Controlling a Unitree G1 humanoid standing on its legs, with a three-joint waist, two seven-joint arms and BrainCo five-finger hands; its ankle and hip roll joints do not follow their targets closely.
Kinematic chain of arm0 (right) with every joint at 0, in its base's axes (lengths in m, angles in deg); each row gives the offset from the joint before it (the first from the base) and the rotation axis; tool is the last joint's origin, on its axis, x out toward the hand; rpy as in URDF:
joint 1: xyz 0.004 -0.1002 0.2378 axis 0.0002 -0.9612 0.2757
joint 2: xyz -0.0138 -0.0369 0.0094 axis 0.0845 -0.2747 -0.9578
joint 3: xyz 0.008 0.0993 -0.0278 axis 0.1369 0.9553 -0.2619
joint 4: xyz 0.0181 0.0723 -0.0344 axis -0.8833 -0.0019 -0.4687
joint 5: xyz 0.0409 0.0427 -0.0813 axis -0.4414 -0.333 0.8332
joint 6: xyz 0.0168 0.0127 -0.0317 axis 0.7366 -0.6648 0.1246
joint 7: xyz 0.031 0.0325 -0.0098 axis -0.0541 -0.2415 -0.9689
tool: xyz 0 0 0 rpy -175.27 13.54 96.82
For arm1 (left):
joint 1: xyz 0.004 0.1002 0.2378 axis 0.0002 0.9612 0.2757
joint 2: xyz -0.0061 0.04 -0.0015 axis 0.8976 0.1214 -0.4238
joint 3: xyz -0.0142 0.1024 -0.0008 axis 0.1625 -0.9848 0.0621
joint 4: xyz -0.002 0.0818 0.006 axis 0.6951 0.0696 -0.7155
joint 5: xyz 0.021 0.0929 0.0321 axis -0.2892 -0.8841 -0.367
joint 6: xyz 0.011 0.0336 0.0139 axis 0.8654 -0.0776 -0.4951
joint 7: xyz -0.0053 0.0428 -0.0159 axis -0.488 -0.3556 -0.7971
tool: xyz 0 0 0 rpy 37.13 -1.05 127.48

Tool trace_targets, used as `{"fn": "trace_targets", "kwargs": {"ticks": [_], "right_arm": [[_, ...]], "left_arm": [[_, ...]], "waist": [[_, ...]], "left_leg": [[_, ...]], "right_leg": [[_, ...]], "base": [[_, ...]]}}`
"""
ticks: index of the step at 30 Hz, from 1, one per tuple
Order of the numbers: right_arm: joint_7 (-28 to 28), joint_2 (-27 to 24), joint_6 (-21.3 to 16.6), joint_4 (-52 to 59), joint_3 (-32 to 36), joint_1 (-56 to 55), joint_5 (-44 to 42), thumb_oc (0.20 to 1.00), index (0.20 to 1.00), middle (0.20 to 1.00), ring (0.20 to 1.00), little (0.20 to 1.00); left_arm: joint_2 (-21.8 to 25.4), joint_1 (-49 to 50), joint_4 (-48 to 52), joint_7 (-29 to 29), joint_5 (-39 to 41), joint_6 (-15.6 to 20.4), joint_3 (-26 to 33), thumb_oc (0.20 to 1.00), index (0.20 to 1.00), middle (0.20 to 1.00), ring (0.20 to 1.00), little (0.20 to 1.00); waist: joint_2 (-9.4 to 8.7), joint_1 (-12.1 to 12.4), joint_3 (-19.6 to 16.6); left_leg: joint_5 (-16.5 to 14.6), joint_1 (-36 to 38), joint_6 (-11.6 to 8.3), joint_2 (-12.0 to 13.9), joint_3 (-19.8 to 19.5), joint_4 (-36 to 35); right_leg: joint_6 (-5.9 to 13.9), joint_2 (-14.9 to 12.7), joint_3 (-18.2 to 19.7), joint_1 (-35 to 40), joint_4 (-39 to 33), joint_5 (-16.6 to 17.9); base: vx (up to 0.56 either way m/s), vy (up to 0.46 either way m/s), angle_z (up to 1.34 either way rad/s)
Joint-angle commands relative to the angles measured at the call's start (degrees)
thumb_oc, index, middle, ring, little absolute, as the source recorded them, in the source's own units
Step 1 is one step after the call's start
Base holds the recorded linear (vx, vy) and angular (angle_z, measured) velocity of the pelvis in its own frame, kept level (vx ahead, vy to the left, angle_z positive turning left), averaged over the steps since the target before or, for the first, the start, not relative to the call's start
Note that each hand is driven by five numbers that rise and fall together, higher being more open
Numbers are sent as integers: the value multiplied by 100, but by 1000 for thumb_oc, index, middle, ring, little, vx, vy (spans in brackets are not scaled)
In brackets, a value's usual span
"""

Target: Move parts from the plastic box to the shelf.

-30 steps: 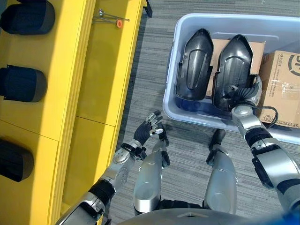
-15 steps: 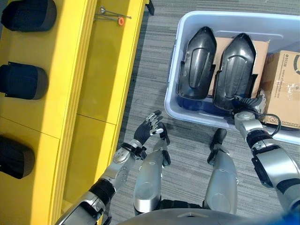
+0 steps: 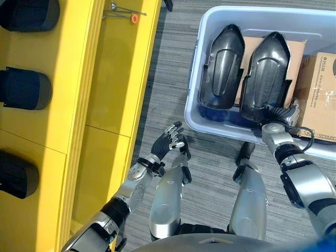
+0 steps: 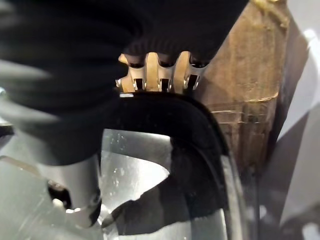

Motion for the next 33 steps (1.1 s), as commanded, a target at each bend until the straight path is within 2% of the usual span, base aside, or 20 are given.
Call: {"fn": "trace_targets", "kwargs": {"ticks": [1, 4, 5, 8, 12, 15, 18, 19, 20, 22, 25, 27, 28, 33], "right_arm": [[-67, -283, -10, -25, -144, 288, 519, 1000, 1000, 1000, 1000, 1000], [-173, -349, 158, 18, -318, 372, 954, 1000, 1000, 1000, 1000, 1000], [-236, -416, 327, 56, -459, 441, 1342, 1000, 1000, 1000, 1000, 1000], [-261, -485, 557, 88, -596, 511, 1749, 1000, 1000, 1000, 1000, 1000], [-173, -561, 1057, 77, -987, 642, 2559, 1000, 1000, 1000, 1000, 1000], [-101, -536, 1250, 43, -1149, 697, 2750, 1000, 1000, 1000, 1000, 1000], [23, -521, 1310, 14, -1222, 717, 2661, 1000, 1000, 1000, 1000, 1000], [36, -500, 1316, -13, -1255, 739, 2421, 1000, 1000, 1000, 1000, 1000], [0, -431, 1256, -107, -1174, 720, 1699, 1000, 1000, 1000, 1000, 1000], [46, -411, 1169, -146, -1084, 686, 1641, 1000, 1000, 1000, 1000, 1000], [312, -319, 982, -243, -922, 676, 1107, 1000, 1000, 1000, 1000, 1000], [422, -294, 948, -279, -865, 694, 910, 611, 611, 611, 611, 611], [505, -279, 899, -315, -803, 705, 744, 200, 200, 200, 200, 200], [593, -259, 937, -411, -708, 760, 758, 200, 200, 200, 200, 200]], "left_arm": [[-103, -103, 276, 63, -45, 125, -212, 1000, 1000, 1000, 1000, 1000], [-102, -125, 253, 88, -85, 84, -221, 1000, 1000, 1000, 1000, 1000], [-97, -122, 233, 124, -77, 114, -227, 1000, 1000, 1000, 1000, 1000], [-82, -129, 223, 148, -43, 138, -231, 1000, 1000, 1000, 1000, 1000], [-65, -121, 126, 237, -51, 212, -218, 1000, 1000, 1000, 1000, 1000], [-69, -124, 69, 311, -60, 201, -172, 1000, 1000, 1000, 1000, 1000], [-63, -131, 34, 345, -93, 195, -156, 1000, 1000, 1000, 1000, 1000], [-71, -135, 10, 358, -106, 197, -146, 1000, 1000, 1000, 1000, 1000], [-55, -140, 14, 372, -78, 194, -127, 1000, 1000, 1000, 1000, 1000], [-48, -144, 43, 346, -73, 182, -122, 1000, 1000, 1000, 1000, 1000], [-58, -191, 118, 245, -98, 83, -111, 1000, 1000, 1000, 1000, 1000], [-65, -200, 124, 219, -95, 62, -123, 1000, 1000, 1000, 1000, 1000], [-72, -214, 163, 190, -124, 10, -119, 1000, 1000, 1000, 1000, 1000], [-97, -229, 247, 87, -108, -69, -160, 1000, 1000, 1000, 1000, 1000]], "waist": [[308, 31, 17], [308, 42, 17], [309, 51, 17], [314, 61, 17], [300, 114, 17], [283, 167, 17], [267, 189, 17], [258, 203, 17], [246, 231, 17], [247, 235, 17], [251, 259, 17], [252, 271, 17], [254, 278, 17], [286, 296, 17]], "left_leg": [[-439, -230, -376, 78, -238, 362], [-439, -263, -375, 76, -239, 376], [-432, -302, -370, 76, -243, 374], [-440, -364, -366, 75, -258, 415], [-437, -470, -353, 91, -286, 464], [-447, -527, -340, 102, -312, 505], [-449, -569, -336, 109, -327, 533], [-443, -582, -337, 115, -328, 533], [-440, -633, -335, 123, -356, 538], [-441, -663, -334, 122, -362, 548], [-438, -766, -341, 135, -374, 588], [-438, -794, -345, 137, -378, 599], [-440, -829, -350, 139, -380, 618], [-430, -975, -383, 171, -370, 693]], "right_leg": [[18, 196, -24, -261, 392, -274], [25, 184, -34, -295, 406, -263], [28, 180, -35, -339, 422, -257], [30, 168, -33, -382, 448, -262], [42, 143, -59, -454, 471, -239], [47, 115, -94, -473, 489, -235], [49, 105, -110, -488, 493, -225], [49, 104, -118, -496, 492, -218], [42, 99, -135, -522, 497, -219], [37, 102, -141, -543, 502, -223], [31, 78, -157, -634, 550, -226], [27, 66, -169, -660, 570, -229], [25, 60, -174, -699, 594, -231], [16, 21, -184, -851, 691, -245]], "base": [[0, 0, 0], [0, 0, 0], [0, 0, 0], [0, 0, 0], [0, 0, 0], [8, -19, 4], [1, -4, 1], [17, -14, 4], [21, -8, 3], [6, 5, 2], [18, 9, 6], [16, 2, 4], [0, 0, 0], [0, 0, 0]]}}
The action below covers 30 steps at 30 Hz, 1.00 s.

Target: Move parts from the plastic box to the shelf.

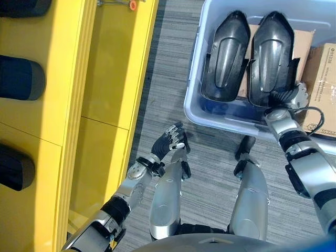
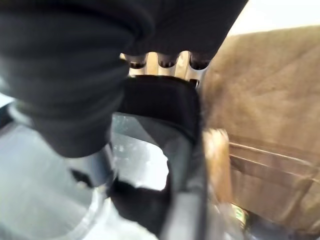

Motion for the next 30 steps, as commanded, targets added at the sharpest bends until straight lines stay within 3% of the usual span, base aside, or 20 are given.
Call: {"fn": "trace_targets", "kwargs": {"ticks": [1, 11, 17, 18, 19, 22, 30], "right_arm": [[494, 212, 136, -372, -98, -105, -217, 200, 200, 200, 200, 200], [160, 98, 799, -553, -133, -260, 253, 200, 200, 200, 200, 200], [-592, 104, 171, -610, 77, -753, 160, 200, 200, 200, 200, 200], [-741, 99, -93, -565, 133, -820, 197, 200, 200, 200, 200, 200], [-1047, 131, -790, -311, 229, -939, 529, 200, 200, 200, 200, 200], [-1387, 117, -1091, 177, 145, -971, 950, 200, 200, 200, 200, 200], [-1892, -141, -1306, 1129, 400, -1214, 1159, 200, 200, 200, 200, 200]], "left_arm": [[-92, -162, 366, -106, -102, 76, -169, 1000, 1000, 1000, 1000, 1000], [-126, -169, 328, -83, -22, 231, -220, 1000, 1000, 1000, 1000, 1000], [-74, -122, 275, -92, -42, 326, -185, 1000, 1000, 1000, 1000, 1000], [-67, -89, 252, -73, -40, 369, -174, 1000, 1000, 1000, 1000, 1000], [-75, -3, 209, -53, -41, 425, -97, 1000, 1000, 1000, 1000, 1000], [-35, 48, 114, -26, -179, 370, 54, 1000, 1000, 1000, 1000, 1000], [15, 328, -173, 128, -210, 357, 394, 1000, 1000, 1000, 1000, 1000]], "waist": [[279, 266, 23], [305, 253, 23], [265, 187, 23], [255, 167, 23], [215, 125, 23], [109, 57, 23], [-170, -113, 23]], "left_leg": [[-596, -387, -368, 108, -207, 609], [-586, -604, -392, 146, -181, 664], [-623, -556, -357, 140, -189, 680], [-638, -498, -351, 141, -184, 683], [-675, -305, -324, 135, -182, 668], [-705, -33, -306, 139, -164, 617], [-775, 827, -292, 164, -103, 401]], "right_leg": [[149, 57, -117, -225, 303, -154], [164, 31, -118, -433, 364, -160], [148, 89, -87, -373, 309, -150], [145, 103, -84, -316, 295, -157], [136, 148, -58, -129, 246, -178], [143, 220, -36, 135, 164, -190], [179, 394, 34, 961, -223, -168]], "base": [[0, 0, 0], [-4, -2, 2], [-25, -18, 2], [0, 0, 0], [-24, -14, 4], [-2, -12, -1], [23, -15, -12]]}}
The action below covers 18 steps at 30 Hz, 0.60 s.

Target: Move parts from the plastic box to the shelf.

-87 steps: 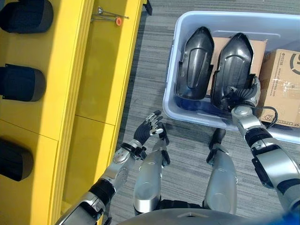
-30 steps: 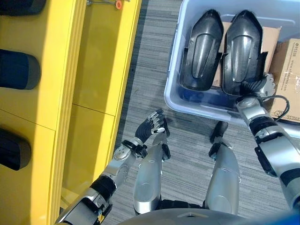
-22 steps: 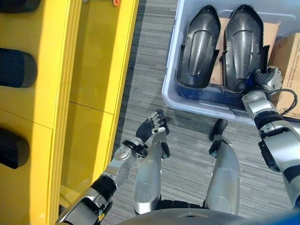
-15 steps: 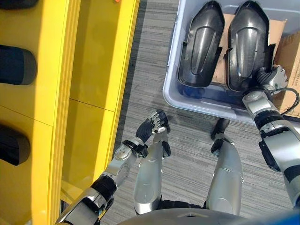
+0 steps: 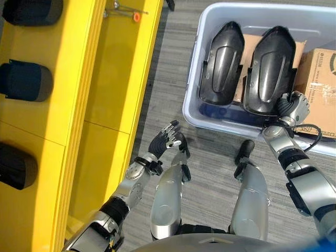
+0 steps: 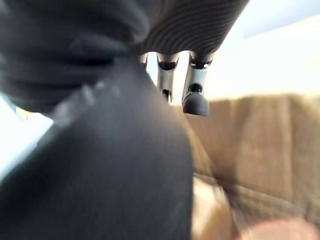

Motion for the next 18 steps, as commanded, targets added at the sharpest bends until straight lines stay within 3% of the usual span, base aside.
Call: {"fn": "trace_targets", "kwargs": {"ticks": [1, 8, 11, 18], "right_arm": [[-505, -402, -324, 332, 284, 326, 329, 200, 200, 200, 200, 200], [-412, -770, -315, 947, 629, 638, 549, 200, 200, 200, 200, 200], [32, -844, -393, 1336, 725, 438, 587, 200, 200, 200, 200, 200], [1294, -431, -86, 2420, 462, -477, 267, 200, 200, 200, 200, 200]], "left_arm": [[86, 110, -117, 274, -114, 207, 135, 1000, 1000, 1000, 1000, 1000], [311, 357, 133, 458, -117, 193, 239, 1000, 1000, 1000, 1000, 1000], [325, 634, 165, 515, -187, 172, 307, 1000, 1000, 1000, 1000, 1000], [201, 1036, 65, 584, -457, 32, 664, 1000, 1000, 1000, 1000, 1000]], "waist": [[-291, 63, 78], [-447, 112, -26], [-563, 122, -349], [-816, 36, -956]], "left_leg": [[-766, 473, -255, 50, -138, 330], [-815, 1325, -267, 68, -161, 211], [-790, 1693, -275, 69, -169, 54], [-679, 2218, -192, 73, -30, -132]], "right_leg": [[185, 241, -12, 570, -144, -194], [132, 323, -101, 1575, -490, -217], [121, 384, -126, 2051, -783, -184], [84, 414, -159, 2720, -1216, 71]], "base": [[50, -44, -19], [94, -6, -7], [189, 27, 1], [111, 51, -2]]}}
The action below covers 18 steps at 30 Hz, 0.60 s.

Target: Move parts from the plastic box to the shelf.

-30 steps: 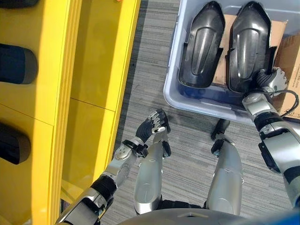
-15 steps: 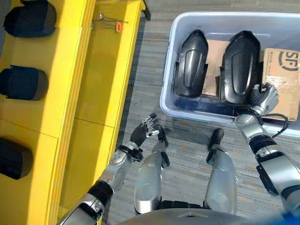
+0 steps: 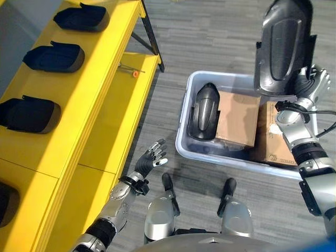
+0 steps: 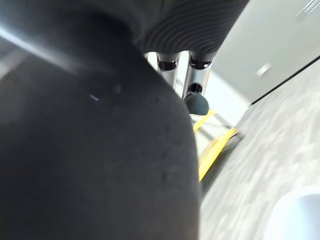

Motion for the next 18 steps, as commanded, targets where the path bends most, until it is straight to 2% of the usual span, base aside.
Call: {"fn": "trace_targets", "kwargs": {"ticks": [1, 4, 5, 10, 11, 12, 18], "right_arm": [[566, -33, -102, 268, -213, -60, -66, 200, 200, 200, 200, 200], [916, 135, -119, 623, -345, -509, -41, 200, 200, 200, 200, 200], [1249, 244, -259, 808, -376, -818, -109, 200, 200, 200, 200, 200], [1744, 442, -493, 1313, -519, -1397, -137, 200, 200, 200, 200, 200], [1891, 493, -586, 1457, -529, -1578, -191, 200, 200, 200, 200, 200], [2009, 597, -665, 1664, -552, -1820, -228, 200, 200, 200, 200, 200], [2104, 883, -628, 1861, -728, -2018, -269, 200, 200, 200, 200, 200]], "left_arm": [[-74, 21, 112, 148, -229, 81, -17, 1000, 1000, 1000, 1000, 1000], [-171, 131, 30, 48, -307, 55, 124, 1000, 1000, 1000, 1000, 1000], [-224, 222, -18, -11, -376, 45, 204, 1000, 1000, 1000, 1000, 1000], [-303, 417, -158, 5, -568, 168, 429, 1000, 1000, 1000, 1000, 1000], [-284, 466, -150, 23, -615, 174, 514, 1000, 1000, 1000, 1000, 1000], [-249, 521, -130, 20, -688, 178, 617, 1000, 1000, 1000, 1000, 1000], [-113, 559, -70, -44, -806, 239, 775, 1000, 1000, 1000, 1000, 1000]], "waist": [[-43, 25, -267], [-114, -42, -461], [-153, -70, -579], [-234, -102, -749], [-264, -111, -789], [-299, -114, -824], [-316, -12, -803]], "left_leg": [[-294, 8, -99, 53, -201, 309], [-240, 204, -111, 35, -157, 148], [-205, 316, -109, 20, -108, 35], [-187, 478, -76, -23, 47, -139], [-299, 560, -83, -68, 32, -151], [-345, 589, -9, -132, 104, -158], [-502, 667, 161, -331, 346, -182]], "right_leg": [[-124, 46, 31, 8, 478, -313], [-49, 41, 40, 203, 292, -194], [-1, 24, 28, 327, 172, -127], [183, -126, -60, 465, 31, 28], [310, -203, -48, 529, 56, -17], [384, -282, -104, 542, 83, 33], [495, -506, -488, 349, 421, 387]], "base": [[117, 72, -5], [130, 118, -12], [132, 160, -11], [49, 174, -9], [38, 284, -13], [30, 309, -9], [-62, 175, 0]]}}
